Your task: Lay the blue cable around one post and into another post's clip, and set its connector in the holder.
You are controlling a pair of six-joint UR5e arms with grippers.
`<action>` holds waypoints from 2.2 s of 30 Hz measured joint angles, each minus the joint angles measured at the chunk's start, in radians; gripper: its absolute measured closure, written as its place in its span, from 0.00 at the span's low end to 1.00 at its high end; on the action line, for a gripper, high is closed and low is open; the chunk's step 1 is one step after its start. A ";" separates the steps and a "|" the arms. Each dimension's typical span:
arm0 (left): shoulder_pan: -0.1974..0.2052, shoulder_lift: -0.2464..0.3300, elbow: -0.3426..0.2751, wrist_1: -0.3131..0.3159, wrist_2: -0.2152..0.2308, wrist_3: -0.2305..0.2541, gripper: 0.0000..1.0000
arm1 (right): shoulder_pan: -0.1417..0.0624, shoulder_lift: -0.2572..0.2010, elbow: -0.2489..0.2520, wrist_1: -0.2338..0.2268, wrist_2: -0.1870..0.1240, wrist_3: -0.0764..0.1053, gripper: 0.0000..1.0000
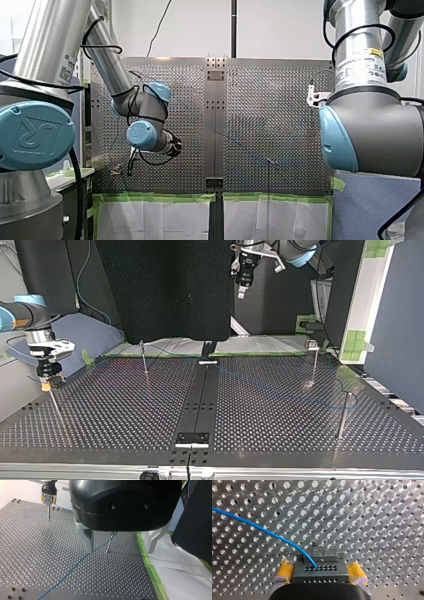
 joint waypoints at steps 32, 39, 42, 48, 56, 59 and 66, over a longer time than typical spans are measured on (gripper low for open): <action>0.000 0.000 0.000 0.000 -0.001 0.003 0.00 | -0.002 0.000 0.000 0.000 0.009 0.004 0.01; -0.001 0.000 0.000 0.000 -0.001 0.003 0.00 | -0.003 0.000 0.000 0.000 0.036 0.005 0.01; -0.001 0.000 0.000 0.000 -0.001 0.003 0.00 | -0.003 0.000 0.000 0.000 0.044 0.005 0.01; -0.001 0.000 0.000 0.000 -0.001 0.003 0.00 | -0.003 0.000 0.000 0.004 0.077 0.008 0.01; -0.001 0.000 0.000 0.000 -0.001 0.003 0.00 | -0.006 0.000 0.000 0.010 0.124 0.013 0.01; -0.001 0.000 0.000 0.000 -0.001 0.003 0.00 | -0.009 -0.001 0.000 0.015 0.141 0.014 0.01; -0.001 0.000 0.000 0.000 -0.001 0.003 0.00 | -0.018 0.000 0.000 0.046 0.197 0.014 0.01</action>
